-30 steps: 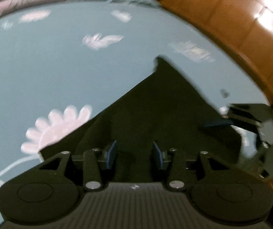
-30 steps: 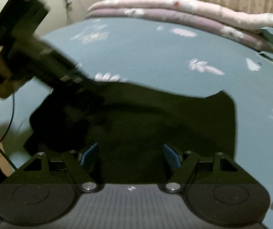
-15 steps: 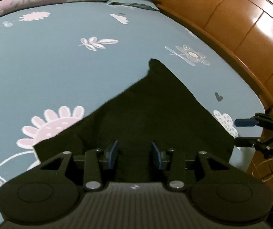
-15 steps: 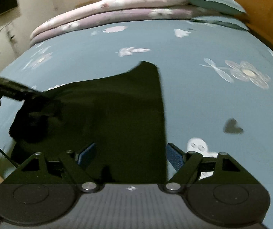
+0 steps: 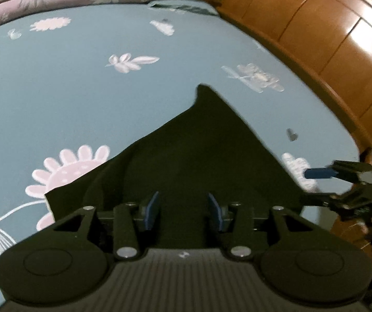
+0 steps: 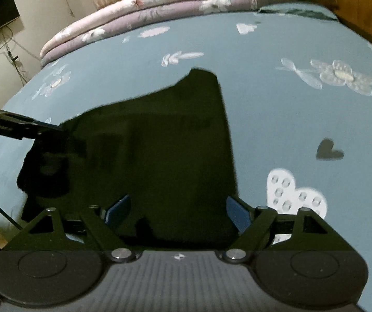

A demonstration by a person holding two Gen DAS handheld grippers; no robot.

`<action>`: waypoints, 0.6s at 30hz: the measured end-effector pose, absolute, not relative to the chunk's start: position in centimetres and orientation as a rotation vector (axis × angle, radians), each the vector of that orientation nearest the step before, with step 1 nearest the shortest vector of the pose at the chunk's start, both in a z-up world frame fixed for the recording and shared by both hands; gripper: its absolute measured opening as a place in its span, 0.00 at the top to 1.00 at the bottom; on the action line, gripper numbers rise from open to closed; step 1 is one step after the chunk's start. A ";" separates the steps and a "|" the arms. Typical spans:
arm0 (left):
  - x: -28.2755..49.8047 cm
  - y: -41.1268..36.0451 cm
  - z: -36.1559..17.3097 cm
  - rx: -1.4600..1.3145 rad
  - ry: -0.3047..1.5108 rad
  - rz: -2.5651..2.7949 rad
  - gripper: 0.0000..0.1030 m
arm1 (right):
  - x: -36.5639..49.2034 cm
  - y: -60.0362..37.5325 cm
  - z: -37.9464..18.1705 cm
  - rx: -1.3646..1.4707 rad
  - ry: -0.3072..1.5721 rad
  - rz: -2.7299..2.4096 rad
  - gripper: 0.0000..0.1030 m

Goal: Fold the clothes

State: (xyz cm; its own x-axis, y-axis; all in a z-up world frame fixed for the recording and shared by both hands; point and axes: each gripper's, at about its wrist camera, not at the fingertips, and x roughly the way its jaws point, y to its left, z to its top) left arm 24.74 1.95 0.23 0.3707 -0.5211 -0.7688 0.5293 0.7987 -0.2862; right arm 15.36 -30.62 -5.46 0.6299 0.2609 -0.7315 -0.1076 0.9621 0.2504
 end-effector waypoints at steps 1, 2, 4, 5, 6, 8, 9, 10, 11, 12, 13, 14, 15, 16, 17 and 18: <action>24.4 1.7 0.6 0.008 0.979 -0.682 0.57 | 15.5 -30.8 -5.2 0.186 0.858 0.216 0.17; 24.0 1.4 0.7 0.008 0.980 -0.688 0.57 | 15.7 -30.9 -5.1 0.182 0.856 0.223 0.17; 23.3 1.2 0.4 0.001 0.997 -0.681 0.57 | 16.3 -31.0 -5.2 0.173 0.856 0.237 0.17; 22.9 1.0 0.3 -0.003 1.005 -0.678 0.57 | 16.7 -31.1 -5.2 0.167 0.856 0.244 0.17; 22.6 0.9 0.1 -0.008 1.014 -0.674 0.57 | 17.0 -31.3 -5.2 0.164 0.856 0.256 0.17; 21.8 0.9 -0.7 -0.034 1.045 -0.651 0.57 | 17.5 -31.5 -5.3 0.157 0.856 0.276 0.17; 21.5 1.0 -1.3 -0.045 1.064 -0.631 0.57 | 17.7 -31.6 -5.3 0.154 0.855 0.284 0.17; 21.2 1.0 -1.9 -0.056 1.084 -0.612 0.57 | 17.8 -31.8 -5.3 0.151 0.855 0.293 0.17; 20.9 1.0 -2.7 -0.065 1.105 -0.592 0.57 | 18.0 -31.9 -5.3 0.148 0.855 0.302 0.17; 20.7 1.0 -3.3 -0.075 1.122 -0.570 0.57 | 18.1 -32.1 -5.3 0.144 0.854 0.310 0.17; 20.5 1.1 -3.9 -0.085 1.136 -0.549 0.57 | 18.2 -32.2 -5.3 0.142 0.854 0.318 0.17; 20.4 1.0 -3.8 -0.092 1.134 -0.539 0.57 | 18.2 -32.4 -5.3 0.141 0.854 0.325 0.17; 20.3 1.0 -3.7 -0.099 1.132 -0.529 0.57 | 18.3 -32.6 -5.4 0.140 0.855 0.330 0.17; 20.2 0.9 -3.5 -0.106 1.130 -0.518 0.57 | 18.4 -32.7 -5.4 0.139 0.857 0.333 0.17; 20.1 0.9 -3.4 -0.113 1.126 -0.509 0.57 | 18.5 -32.9 -5.4 0.139 0.859 0.337 0.17; 20.1 0.9 -3.0 -0.116 1.117 -0.506 0.57 | 18.6 -33.1 -5.3 0.140 0.856 0.342 0.17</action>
